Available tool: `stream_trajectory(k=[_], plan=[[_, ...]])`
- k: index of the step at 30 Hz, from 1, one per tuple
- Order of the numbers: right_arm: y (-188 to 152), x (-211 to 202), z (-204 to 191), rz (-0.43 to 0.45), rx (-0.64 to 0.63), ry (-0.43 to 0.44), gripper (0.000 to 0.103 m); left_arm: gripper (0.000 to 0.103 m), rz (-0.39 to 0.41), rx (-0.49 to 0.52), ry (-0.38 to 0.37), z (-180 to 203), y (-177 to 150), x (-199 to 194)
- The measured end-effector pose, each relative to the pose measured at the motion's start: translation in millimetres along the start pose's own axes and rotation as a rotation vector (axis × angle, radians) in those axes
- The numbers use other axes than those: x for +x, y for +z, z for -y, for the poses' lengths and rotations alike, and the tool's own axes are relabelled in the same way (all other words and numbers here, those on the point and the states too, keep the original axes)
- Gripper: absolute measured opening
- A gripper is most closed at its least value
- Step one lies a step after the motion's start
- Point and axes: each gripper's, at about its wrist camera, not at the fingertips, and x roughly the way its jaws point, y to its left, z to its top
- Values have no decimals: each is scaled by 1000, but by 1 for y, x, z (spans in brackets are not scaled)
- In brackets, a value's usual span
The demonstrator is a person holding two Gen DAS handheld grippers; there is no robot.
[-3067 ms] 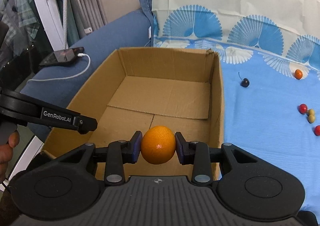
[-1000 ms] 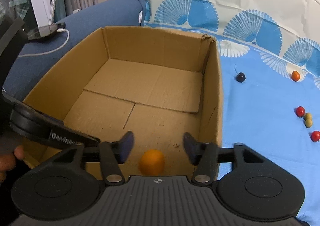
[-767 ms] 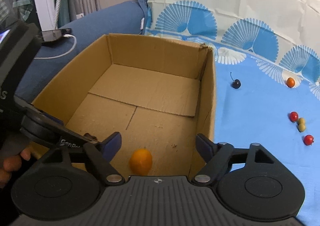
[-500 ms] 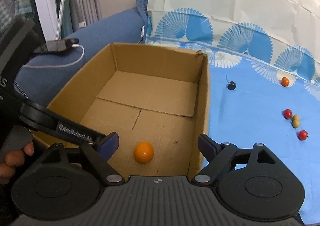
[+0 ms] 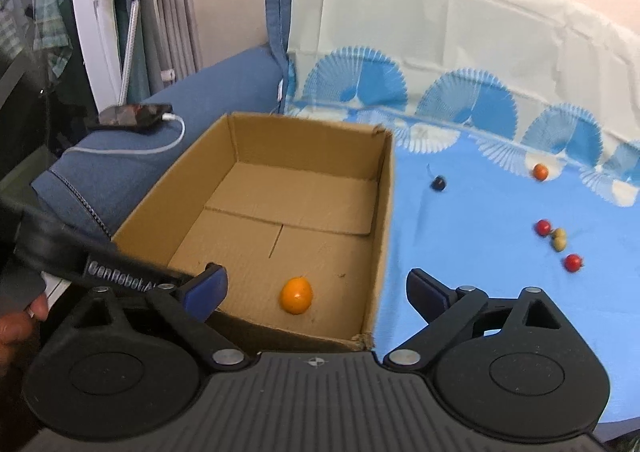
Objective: Organize fruits
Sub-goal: 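Open the left gripper to drop the cherry while the right gripper releases the orange, then withdraw both grippers from the box toward the remaining fruits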
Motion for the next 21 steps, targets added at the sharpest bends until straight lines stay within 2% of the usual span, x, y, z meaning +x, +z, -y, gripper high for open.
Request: stream_trajectory(k=[11, 21], plan=[[-16, -69, -1, 134, -17, 20, 101, 91, 119, -10, 20, 13, -32, -61], [-20, -97, -13, 196, -53, 30, 102, 92, 191, -9, 28, 17, -44, -92]])
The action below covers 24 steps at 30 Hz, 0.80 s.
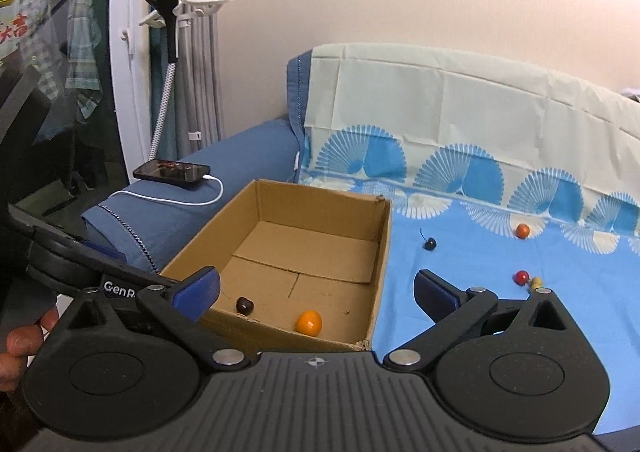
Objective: Organize fruits
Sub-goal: 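Withdraw both grippers from the box toward the remaining fruits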
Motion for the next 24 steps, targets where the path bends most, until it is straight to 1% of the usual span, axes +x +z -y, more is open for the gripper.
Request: stream_trajectory(k=[5, 12, 24], plan=[[0, -2, -2, -8, -5, 3, 102, 92, 10, -9, 0, 0, -1, -4], [-1, -4, 2, -2, 8, -4, 102, 92, 19, 7, 3, 2, 0, -6], [-5, 7, 5, -26, 31, 5, 102, 92, -14, 18, 7, 6, 1, 6]])
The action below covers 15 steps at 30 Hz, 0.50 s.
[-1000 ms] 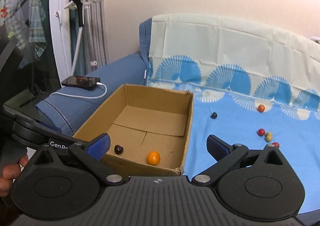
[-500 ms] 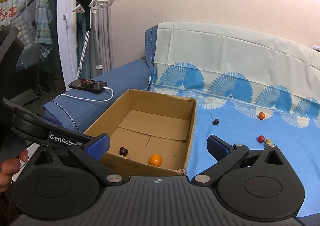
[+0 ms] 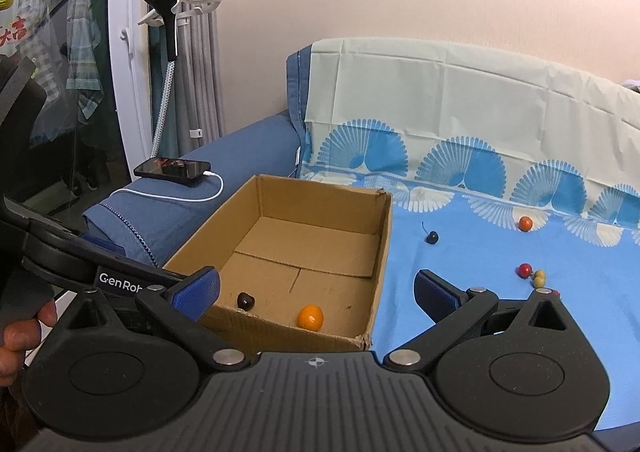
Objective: Organize fruits
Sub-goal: 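Withdraw both grippers from the box toward the remaining fruits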
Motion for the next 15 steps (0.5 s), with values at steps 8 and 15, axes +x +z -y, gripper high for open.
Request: stream_trajectory(k=[8, 15], plan=[[-4, 16, 11, -32, 29, 3, 102, 92, -40, 13, -4, 3, 4, 17], [-13, 37, 28, -76, 79, 2, 102, 92, -97, 37, 10, 14, 13, 42]])
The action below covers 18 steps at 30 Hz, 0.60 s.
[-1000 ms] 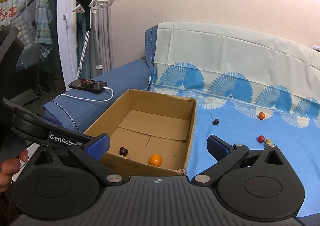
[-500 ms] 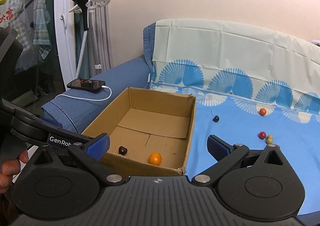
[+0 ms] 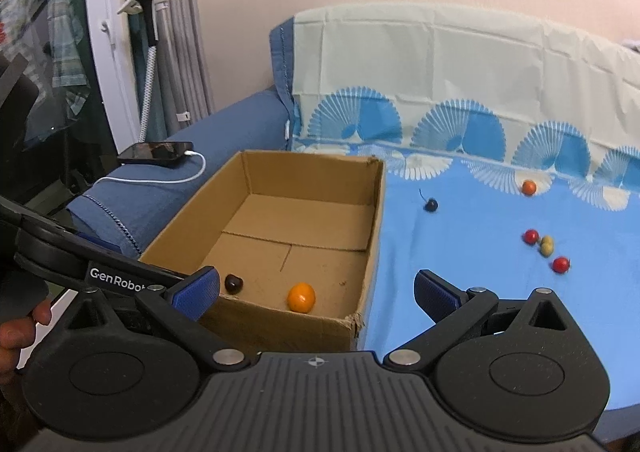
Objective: Organize fruits
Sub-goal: 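Withdraw both grippers from the box toward the remaining fruits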
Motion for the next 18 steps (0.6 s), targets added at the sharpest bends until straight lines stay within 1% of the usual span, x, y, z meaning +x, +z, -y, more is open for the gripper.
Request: stream_trajectory(k=[5, 11, 18], plan=[[-1, 12, 18, -17, 41, -11, 102, 92, -33, 20, -1, 14, 15, 16], [0, 23, 41, -40, 91, -22, 102, 92, -39, 60, -10, 37, 33, 28], [5, 29, 66, -54, 162, -15, 102, 92, -50, 77, -20, 56, 47, 39]])
